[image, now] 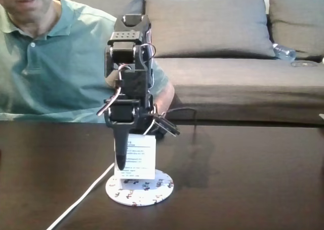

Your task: Grasp a servo box and put it on the zirlivani.

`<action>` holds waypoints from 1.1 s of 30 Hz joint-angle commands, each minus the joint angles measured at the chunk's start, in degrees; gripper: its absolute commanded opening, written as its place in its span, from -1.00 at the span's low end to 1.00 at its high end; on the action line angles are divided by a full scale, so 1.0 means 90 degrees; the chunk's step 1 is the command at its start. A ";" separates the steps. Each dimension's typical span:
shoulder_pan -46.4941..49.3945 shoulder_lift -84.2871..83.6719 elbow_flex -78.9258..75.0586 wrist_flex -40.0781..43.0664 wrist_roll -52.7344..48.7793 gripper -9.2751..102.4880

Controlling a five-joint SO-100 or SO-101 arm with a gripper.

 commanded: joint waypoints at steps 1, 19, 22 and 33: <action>-0.0049 0.0166 0.0137 -0.0156 0.0020 -0.46; -0.0078 0.0273 0.0000 0.0078 -0.0020 -0.22; -0.0078 0.0273 -0.0488 0.0449 -0.0010 -0.22; -0.0430 0.0273 -0.1318 0.1104 0.0049 -0.22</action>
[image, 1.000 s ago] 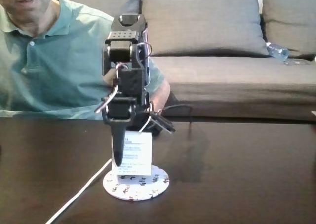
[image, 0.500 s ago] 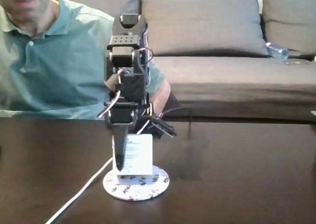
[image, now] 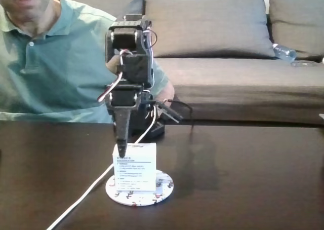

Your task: Grasp a servo box and put it on the zirlivani.

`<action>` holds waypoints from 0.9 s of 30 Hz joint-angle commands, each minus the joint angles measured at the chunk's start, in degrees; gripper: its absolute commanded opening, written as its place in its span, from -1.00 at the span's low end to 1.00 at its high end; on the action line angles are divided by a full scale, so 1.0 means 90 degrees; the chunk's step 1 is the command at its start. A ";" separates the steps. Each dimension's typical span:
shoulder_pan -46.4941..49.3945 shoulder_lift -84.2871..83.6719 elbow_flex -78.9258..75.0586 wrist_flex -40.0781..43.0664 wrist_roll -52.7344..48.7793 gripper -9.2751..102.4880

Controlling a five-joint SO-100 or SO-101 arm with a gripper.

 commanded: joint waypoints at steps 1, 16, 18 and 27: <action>-0.0342 0.0156 -0.0293 0.0137 0.0117 -0.22; -0.1064 0.1904 -0.3848 0.3633 0.0615 -0.66; -0.0908 0.2695 -0.3486 0.3682 0.0459 -0.84; -0.0352 0.6553 0.0957 0.1875 -0.0752 -0.84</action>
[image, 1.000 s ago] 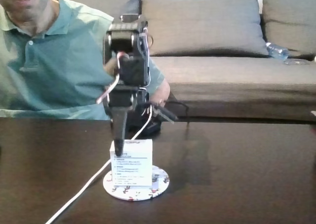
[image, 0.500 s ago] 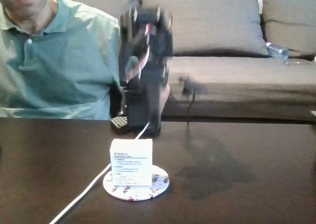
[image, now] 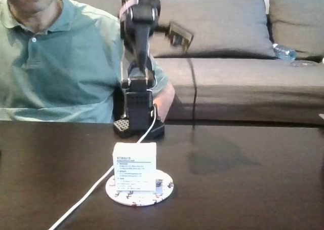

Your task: Grasp a servo box and put it on the zirlivani.

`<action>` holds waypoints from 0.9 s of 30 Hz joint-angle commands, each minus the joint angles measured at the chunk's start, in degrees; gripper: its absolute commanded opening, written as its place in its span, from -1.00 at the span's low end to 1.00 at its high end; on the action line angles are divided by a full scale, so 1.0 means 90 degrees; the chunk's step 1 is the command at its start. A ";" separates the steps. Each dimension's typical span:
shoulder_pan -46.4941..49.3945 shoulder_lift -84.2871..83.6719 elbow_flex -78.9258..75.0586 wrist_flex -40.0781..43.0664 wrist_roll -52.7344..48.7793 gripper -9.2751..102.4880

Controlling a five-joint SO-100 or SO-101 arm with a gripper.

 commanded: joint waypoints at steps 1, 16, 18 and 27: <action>0.0635 0.1377 0.1406 -0.0928 -0.0322 -0.84; 0.1113 0.1846 0.5986 -0.3398 -0.0840 -0.84; 0.1113 0.1855 0.5996 -0.3340 -0.0957 -0.84; 0.1299 0.2168 0.5713 -0.2764 -0.0527 -0.83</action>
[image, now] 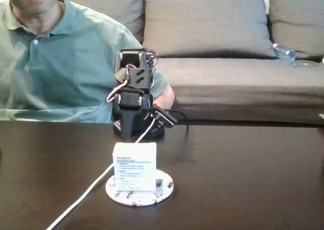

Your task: Grasp a servo box and put it on the zirlivani.

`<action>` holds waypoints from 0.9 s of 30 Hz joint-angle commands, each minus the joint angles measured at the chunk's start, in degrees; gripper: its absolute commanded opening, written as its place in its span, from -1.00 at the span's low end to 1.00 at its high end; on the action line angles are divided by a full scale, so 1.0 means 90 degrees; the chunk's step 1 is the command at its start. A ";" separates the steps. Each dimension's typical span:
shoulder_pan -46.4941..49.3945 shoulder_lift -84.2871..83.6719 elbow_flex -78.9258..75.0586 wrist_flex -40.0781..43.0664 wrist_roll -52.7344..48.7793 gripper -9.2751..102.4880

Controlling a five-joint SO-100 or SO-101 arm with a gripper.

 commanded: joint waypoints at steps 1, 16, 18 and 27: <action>-0.0029 0.0469 -0.0254 0.0332 0.0146 -0.83; -0.0449 0.1953 0.0273 0.1016 0.0078 -0.83; -0.0449 0.1953 0.0273 0.1006 0.0078 -0.83; -0.0449 0.1953 0.0273 0.1006 0.0078 -0.83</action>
